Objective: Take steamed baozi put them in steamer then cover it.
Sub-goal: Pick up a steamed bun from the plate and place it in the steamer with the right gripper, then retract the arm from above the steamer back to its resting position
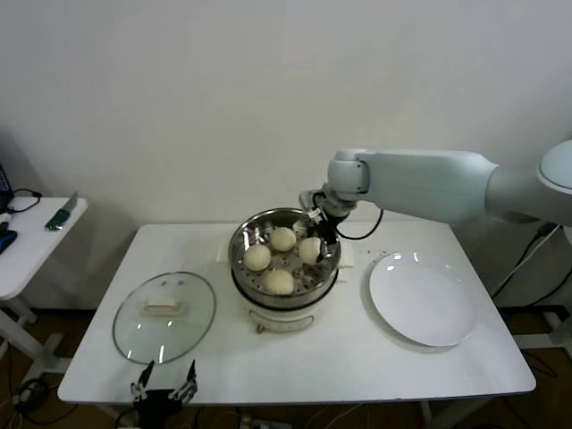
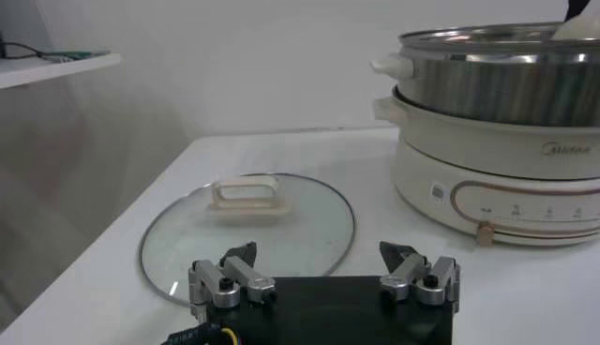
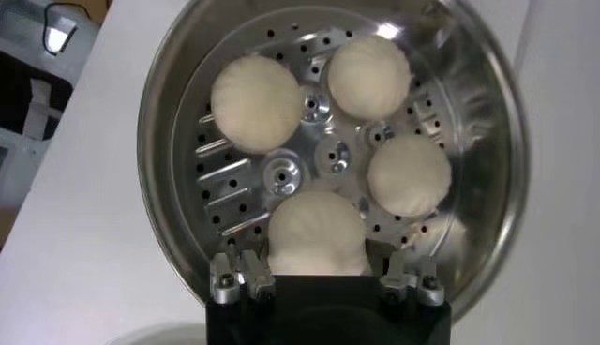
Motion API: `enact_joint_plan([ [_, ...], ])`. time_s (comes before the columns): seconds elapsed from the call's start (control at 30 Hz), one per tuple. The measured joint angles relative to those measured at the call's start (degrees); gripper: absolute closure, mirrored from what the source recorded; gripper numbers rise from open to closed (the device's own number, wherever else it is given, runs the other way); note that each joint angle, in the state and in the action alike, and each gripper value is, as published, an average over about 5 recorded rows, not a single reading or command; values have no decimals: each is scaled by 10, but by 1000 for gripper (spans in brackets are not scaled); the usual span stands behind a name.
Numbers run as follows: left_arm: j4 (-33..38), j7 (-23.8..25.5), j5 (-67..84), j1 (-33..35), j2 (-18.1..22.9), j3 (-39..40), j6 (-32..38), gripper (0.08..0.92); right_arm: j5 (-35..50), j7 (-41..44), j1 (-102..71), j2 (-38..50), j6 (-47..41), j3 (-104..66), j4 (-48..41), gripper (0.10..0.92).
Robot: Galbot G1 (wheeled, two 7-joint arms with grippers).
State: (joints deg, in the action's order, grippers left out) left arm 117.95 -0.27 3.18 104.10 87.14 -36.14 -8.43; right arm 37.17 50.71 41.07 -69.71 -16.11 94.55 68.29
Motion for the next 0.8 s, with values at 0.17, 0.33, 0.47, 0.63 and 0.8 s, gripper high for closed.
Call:
enact_joint_plan([
  [0.17, 0, 0, 1, -1, 0, 0, 0, 177, -12, -4, -16, -6, -2, -4, -9, 338],
  [0.33, 0, 0, 1, -1, 0, 0, 0, 177, -19, -6, -26, -12, -3, -6, -15, 335],
  [0.47, 1, 0, 1, 0, 0, 0, 0, 177, -24, -6, -29, -14, -1, -9, -19, 271],
  [0.63, 4, 0, 1, 1, 0, 1, 0, 177, -26, -5, -28, -14, 2, -14, -20, 206],
  [0.8, 9, -1, 0, 3, -1, 1, -2, 177, -16, 8, -16, -5, 11, -24, -16, 203],
])
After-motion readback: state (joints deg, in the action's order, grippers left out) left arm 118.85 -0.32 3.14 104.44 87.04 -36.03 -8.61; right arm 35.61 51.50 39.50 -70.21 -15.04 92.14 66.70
